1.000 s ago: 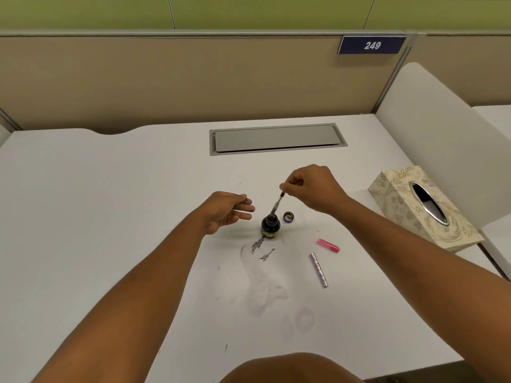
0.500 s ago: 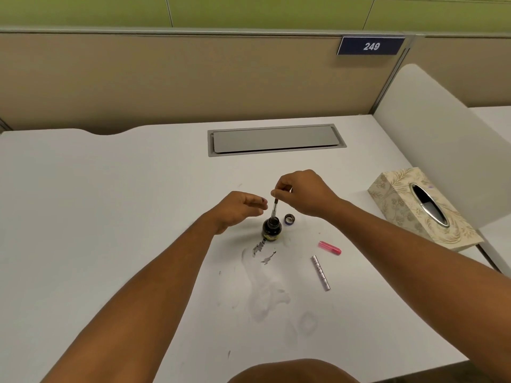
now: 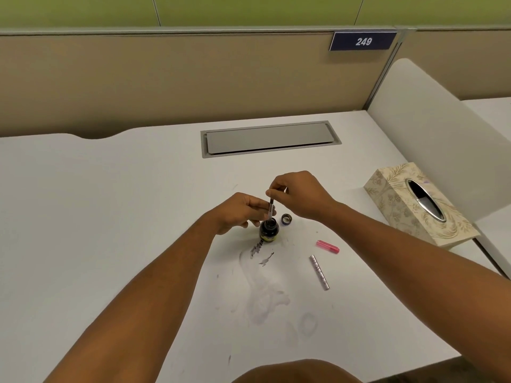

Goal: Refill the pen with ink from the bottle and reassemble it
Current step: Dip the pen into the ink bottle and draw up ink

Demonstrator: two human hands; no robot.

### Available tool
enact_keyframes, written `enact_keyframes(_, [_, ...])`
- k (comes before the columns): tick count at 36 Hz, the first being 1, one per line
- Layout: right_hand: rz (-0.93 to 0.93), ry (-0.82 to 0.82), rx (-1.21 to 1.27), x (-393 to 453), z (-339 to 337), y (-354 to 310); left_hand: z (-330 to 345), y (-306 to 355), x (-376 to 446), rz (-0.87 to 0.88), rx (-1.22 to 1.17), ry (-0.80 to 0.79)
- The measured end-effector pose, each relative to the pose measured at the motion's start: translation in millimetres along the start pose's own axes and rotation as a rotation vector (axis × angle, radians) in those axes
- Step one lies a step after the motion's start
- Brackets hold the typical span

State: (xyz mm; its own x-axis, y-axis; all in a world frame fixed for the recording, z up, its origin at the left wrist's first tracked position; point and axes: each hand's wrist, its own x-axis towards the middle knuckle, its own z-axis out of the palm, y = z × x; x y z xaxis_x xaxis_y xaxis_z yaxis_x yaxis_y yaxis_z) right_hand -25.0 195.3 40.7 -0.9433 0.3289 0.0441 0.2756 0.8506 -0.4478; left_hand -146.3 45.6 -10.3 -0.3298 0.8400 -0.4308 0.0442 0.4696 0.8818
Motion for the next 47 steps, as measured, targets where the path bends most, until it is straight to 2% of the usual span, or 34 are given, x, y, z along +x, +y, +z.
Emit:
enact_keyframes(21, [-0.040, 0.125, 0.073, -13.8, 13.5, 12.9, 9.2, -3.6, 9.1, 0.000, -0.041, -0.012])
enact_keyframes(31, [-0.088, 0.135, -0.002, -17.3, 16.5, 13.8, 6.9, -0.6, 5.1, -0.021, -0.037, -0.032])
enact_keyframes(47, [-0.144, 0.156, -0.069, -27.6, 26.9, 15.7, 8.5, -9.2, 5.4, 0.047, -0.052, 0.007])
